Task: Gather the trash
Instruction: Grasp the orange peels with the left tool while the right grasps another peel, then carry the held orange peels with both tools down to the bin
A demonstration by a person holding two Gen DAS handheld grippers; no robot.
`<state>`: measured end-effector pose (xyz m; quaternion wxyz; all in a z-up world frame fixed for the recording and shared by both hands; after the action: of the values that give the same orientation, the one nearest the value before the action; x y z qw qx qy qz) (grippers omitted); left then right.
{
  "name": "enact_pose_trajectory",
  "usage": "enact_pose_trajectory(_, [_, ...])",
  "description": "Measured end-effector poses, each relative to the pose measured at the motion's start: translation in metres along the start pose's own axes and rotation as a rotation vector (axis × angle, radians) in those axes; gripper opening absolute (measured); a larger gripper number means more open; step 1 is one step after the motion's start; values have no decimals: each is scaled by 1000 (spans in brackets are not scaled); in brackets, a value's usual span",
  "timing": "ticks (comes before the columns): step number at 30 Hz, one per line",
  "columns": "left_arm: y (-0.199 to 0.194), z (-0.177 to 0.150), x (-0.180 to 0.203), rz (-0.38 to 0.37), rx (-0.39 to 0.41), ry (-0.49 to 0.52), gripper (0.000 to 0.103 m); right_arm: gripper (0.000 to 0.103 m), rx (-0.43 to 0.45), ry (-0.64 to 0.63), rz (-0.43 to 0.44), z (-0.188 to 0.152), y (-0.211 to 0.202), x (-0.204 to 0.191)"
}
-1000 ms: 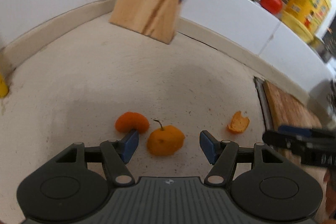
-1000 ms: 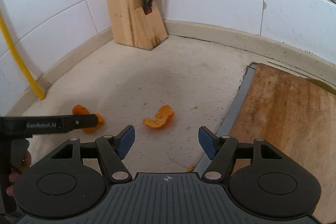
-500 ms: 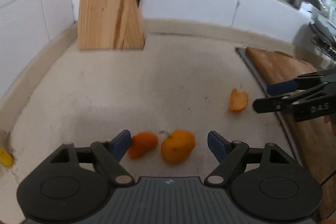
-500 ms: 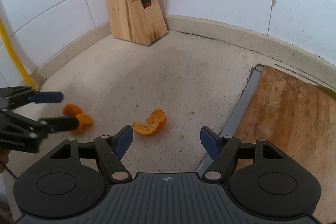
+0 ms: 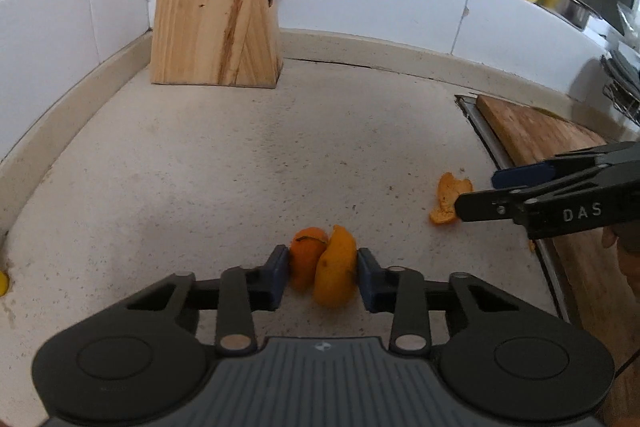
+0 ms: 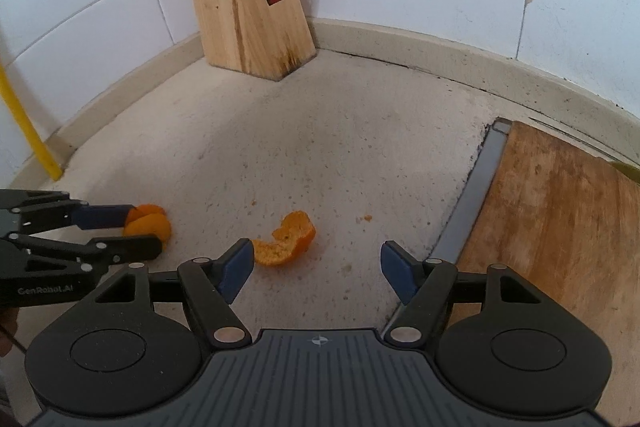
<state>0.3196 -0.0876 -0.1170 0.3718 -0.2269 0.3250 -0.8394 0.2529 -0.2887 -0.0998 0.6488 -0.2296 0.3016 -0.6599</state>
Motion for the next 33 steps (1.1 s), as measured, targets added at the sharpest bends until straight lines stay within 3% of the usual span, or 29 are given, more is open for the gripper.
enact_pose_trajectory(5, [0, -1, 1, 1, -8, 14, 18, 75, -16, 8, 34, 1, 9, -4])
enact_pose_trajectory(11, [-4, -2, 0, -5, 0, -32, 16, 75, -19, -12, 43, 3, 14, -13])
enact_pose_trajectory(14, [-6, -2, -2, -6, 3, -57, 16, 66, -12, -44, 11, 2, 14, -17])
enact_pose_trajectory(16, [-7, -3, -1, -3, 6, -62, 15, 49, -16, -63, 2, 1, 12, -20])
enact_pose_trajectory(18, [-8, -5, -1, -1, 6, -73, 15, 39, -22, -66, 11, -1, 9, -22])
enact_pose_trajectory(21, [-10, -6, -2, 0, 13, -98, 15, 32, -24, -68, 5, -4, 5, -24])
enact_pose_trajectory(22, [-11, -7, -2, 0, 15, -110, 15, 26, -26, -62, 10, -6, 3, -25])
enact_pose_trajectory(28, [-20, -8, -4, 7, 42, -142, 14, 13, -13, -43, 3, -9, -5, -27])
enact_pose_trajectory(33, [-35, -6, -6, 0, 79, -170, 14, 12, 15, -12, 31, -4, -17, -29])
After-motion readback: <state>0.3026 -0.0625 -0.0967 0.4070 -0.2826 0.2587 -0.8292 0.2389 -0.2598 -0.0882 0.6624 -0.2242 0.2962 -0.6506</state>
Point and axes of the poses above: each gripper's, at about its wrist camera, not at the fingertips, and y roughly the way its jaws point, x to its right, z to its top, the point moved 5 cm from there along y, roughly the way its jaws point, and after that the axes turned 2 degrees about -y, right-handed, at the moved point
